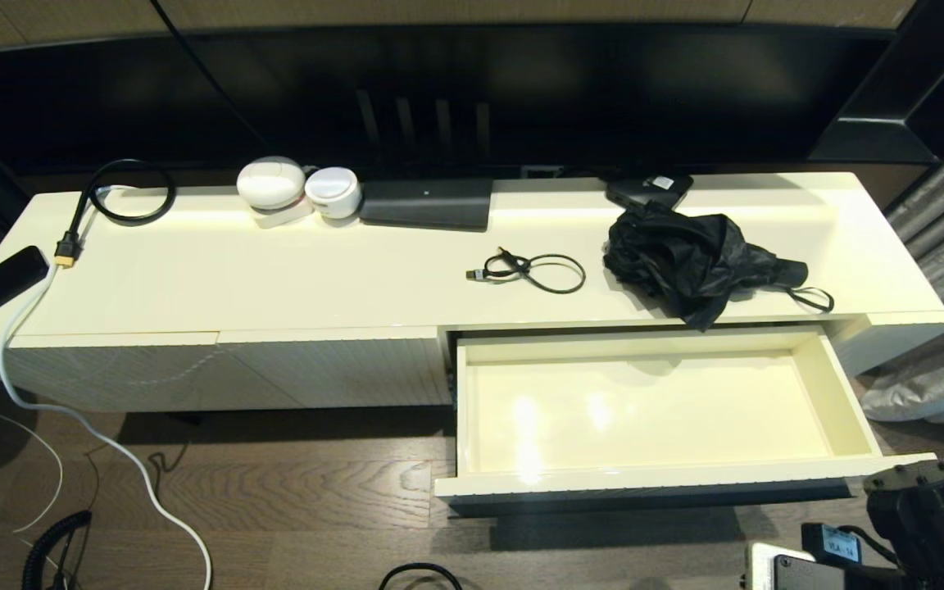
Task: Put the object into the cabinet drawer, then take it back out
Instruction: Close the drawer
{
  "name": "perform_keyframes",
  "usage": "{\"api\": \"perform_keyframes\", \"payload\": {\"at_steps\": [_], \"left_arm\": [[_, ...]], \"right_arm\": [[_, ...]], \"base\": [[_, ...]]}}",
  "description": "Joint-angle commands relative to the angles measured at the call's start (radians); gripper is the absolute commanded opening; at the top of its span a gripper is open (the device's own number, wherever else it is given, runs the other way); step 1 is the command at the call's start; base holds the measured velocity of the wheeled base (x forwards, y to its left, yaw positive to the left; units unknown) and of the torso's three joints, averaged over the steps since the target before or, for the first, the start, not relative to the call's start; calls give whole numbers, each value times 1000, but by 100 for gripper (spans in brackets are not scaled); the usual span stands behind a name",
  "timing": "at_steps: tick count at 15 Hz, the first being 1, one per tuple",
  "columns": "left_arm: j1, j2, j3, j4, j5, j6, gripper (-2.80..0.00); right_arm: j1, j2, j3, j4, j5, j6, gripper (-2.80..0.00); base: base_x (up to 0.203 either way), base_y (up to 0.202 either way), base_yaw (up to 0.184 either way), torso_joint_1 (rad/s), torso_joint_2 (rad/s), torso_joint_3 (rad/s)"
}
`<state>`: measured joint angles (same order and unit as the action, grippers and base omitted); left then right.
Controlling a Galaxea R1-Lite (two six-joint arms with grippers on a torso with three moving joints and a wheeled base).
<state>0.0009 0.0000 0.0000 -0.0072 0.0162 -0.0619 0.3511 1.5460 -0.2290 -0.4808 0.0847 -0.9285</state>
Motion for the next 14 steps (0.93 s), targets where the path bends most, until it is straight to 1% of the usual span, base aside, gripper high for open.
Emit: {"api": "perform_keyframes", "payload": {"at_steps": [1,9,14], "left_arm": [[1,0,0,0,1,-1,-280],[-1,0,0,0,1,-1,-280],[0,0,0,0,1,-1,-280]], "right_arm": [[-19,106,9,-102,-2,-8,-280],[-41,281,-6,-394,-76,-10,-280],[-63,299,-39,-467,-95,-9,-280]], "base": [[0,0,0,0,0,0],[0,0,0,0,0,0],[0,0,0,0,0,0]]}}
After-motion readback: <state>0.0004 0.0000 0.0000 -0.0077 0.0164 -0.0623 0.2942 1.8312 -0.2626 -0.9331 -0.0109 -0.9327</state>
